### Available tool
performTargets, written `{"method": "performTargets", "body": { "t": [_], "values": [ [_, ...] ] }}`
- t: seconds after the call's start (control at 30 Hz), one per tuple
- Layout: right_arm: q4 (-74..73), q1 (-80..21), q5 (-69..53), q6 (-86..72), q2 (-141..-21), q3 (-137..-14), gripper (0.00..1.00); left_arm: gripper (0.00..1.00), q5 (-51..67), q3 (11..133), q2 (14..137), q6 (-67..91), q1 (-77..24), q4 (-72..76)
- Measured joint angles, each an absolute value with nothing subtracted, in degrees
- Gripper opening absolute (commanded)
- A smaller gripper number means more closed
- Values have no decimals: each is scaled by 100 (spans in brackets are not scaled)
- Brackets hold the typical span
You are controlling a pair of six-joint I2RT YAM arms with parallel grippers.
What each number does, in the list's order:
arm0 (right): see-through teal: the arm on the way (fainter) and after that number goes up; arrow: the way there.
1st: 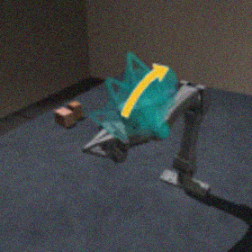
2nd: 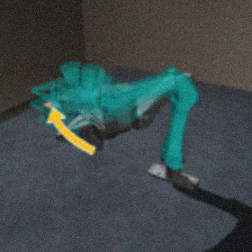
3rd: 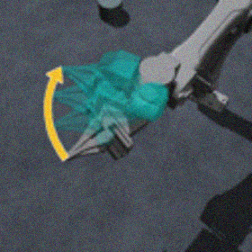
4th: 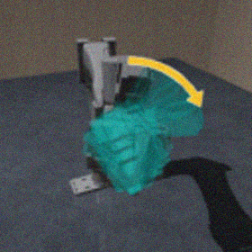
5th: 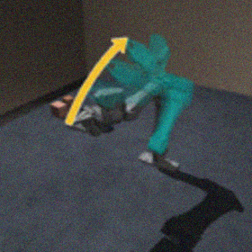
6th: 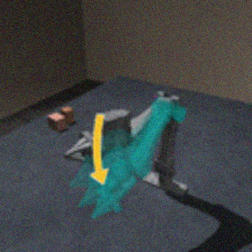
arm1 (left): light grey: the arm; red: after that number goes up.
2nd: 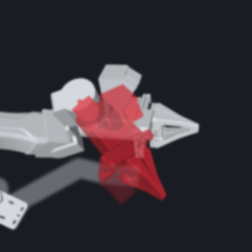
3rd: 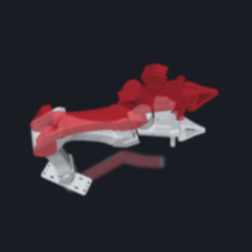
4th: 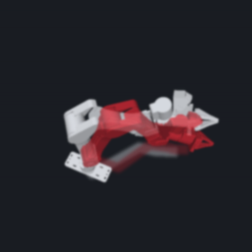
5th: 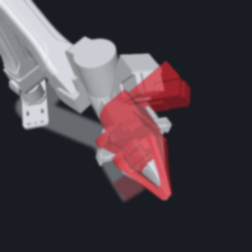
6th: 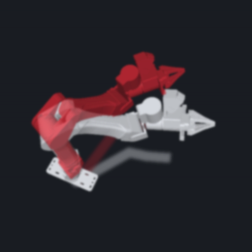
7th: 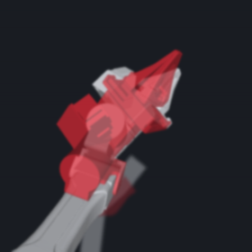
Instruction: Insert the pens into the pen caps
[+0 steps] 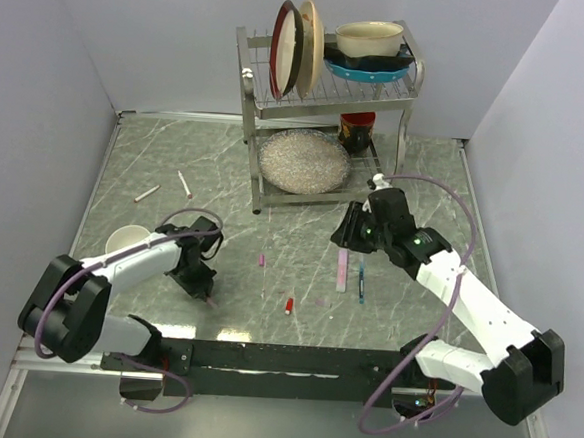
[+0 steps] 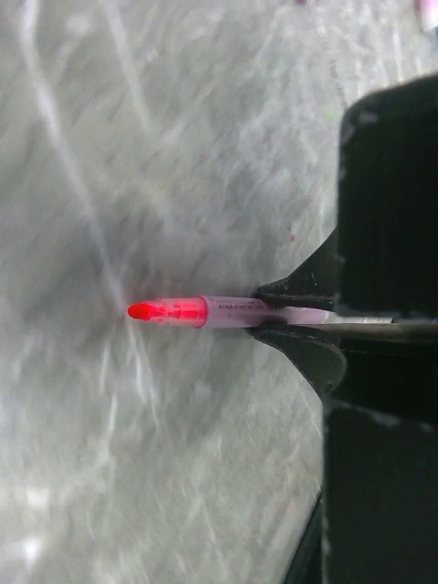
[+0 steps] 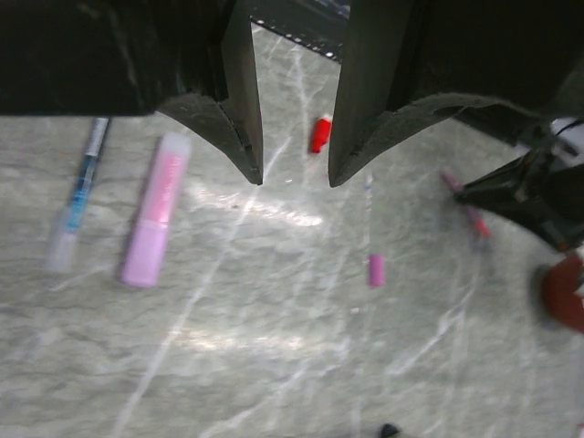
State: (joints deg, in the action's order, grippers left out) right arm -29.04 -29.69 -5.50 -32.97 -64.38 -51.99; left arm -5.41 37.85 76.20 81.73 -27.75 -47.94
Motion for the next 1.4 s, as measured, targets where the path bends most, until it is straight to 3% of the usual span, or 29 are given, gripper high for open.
{"method": "performTargets", "body": {
  "t": [0.2, 0.33, 0.57, 0.93, 1.03, 1.1, 1.13, 1.17, 1.23, 1.27, 1.4],
  "values": [
    [-2150, -3459, -1129, -3701, -5948, -4884, 50, 1, -429, 3774, 7072, 7085, -3127, -3896],
    [-1400, -3745, -1616, -4189, -5863, -4611, 56, 1, 429, 3649, 6121, 6051, -3343, -2556],
    [-639, -4200, -1975, -4698, -6276, -4689, 55, 1, 2224, 3124, 5282, 5253, -3369, -567],
    [-290, -4589, -2038, -4991, -6879, -4943, 50, 1, 3677, 3107, 5349, 4823, -3374, 329],
    [-259, -4617, -2040, -5009, -7037, -5046, 46, 1, 3868, 3065, 5262, 4766, -3374, 454],
    [-252, -4641, -2038, -5011, -7133, -5103, 36, 1, 3981, 2998, 5203, 4764, -3378, 545],
    [-250, -4641, -2040, -5011, -7166, -5120, 29, 1, 4023, 2963, 5177, 4764, -3380, 582],
    [-252, -4646, -2047, -5017, -7192, -5135, 13, 1, 4060, 2923, 5148, 4764, -3385, 617],
    [-217, -4665, -2062, -5033, -7205, -5153, 0, 2, 4084, 2882, 5131, 4766, -3385, 622],
    [-215, -4681, -2056, -4993, -7205, -5159, 0, 6, 4117, 2862, 5129, 4772, -3385, 637],
    [-163, -4689, -2064, -4995, -7196, -5142, 0, 35, 4145, 2832, 5107, 4814, -3376, 727]
  ]
}}
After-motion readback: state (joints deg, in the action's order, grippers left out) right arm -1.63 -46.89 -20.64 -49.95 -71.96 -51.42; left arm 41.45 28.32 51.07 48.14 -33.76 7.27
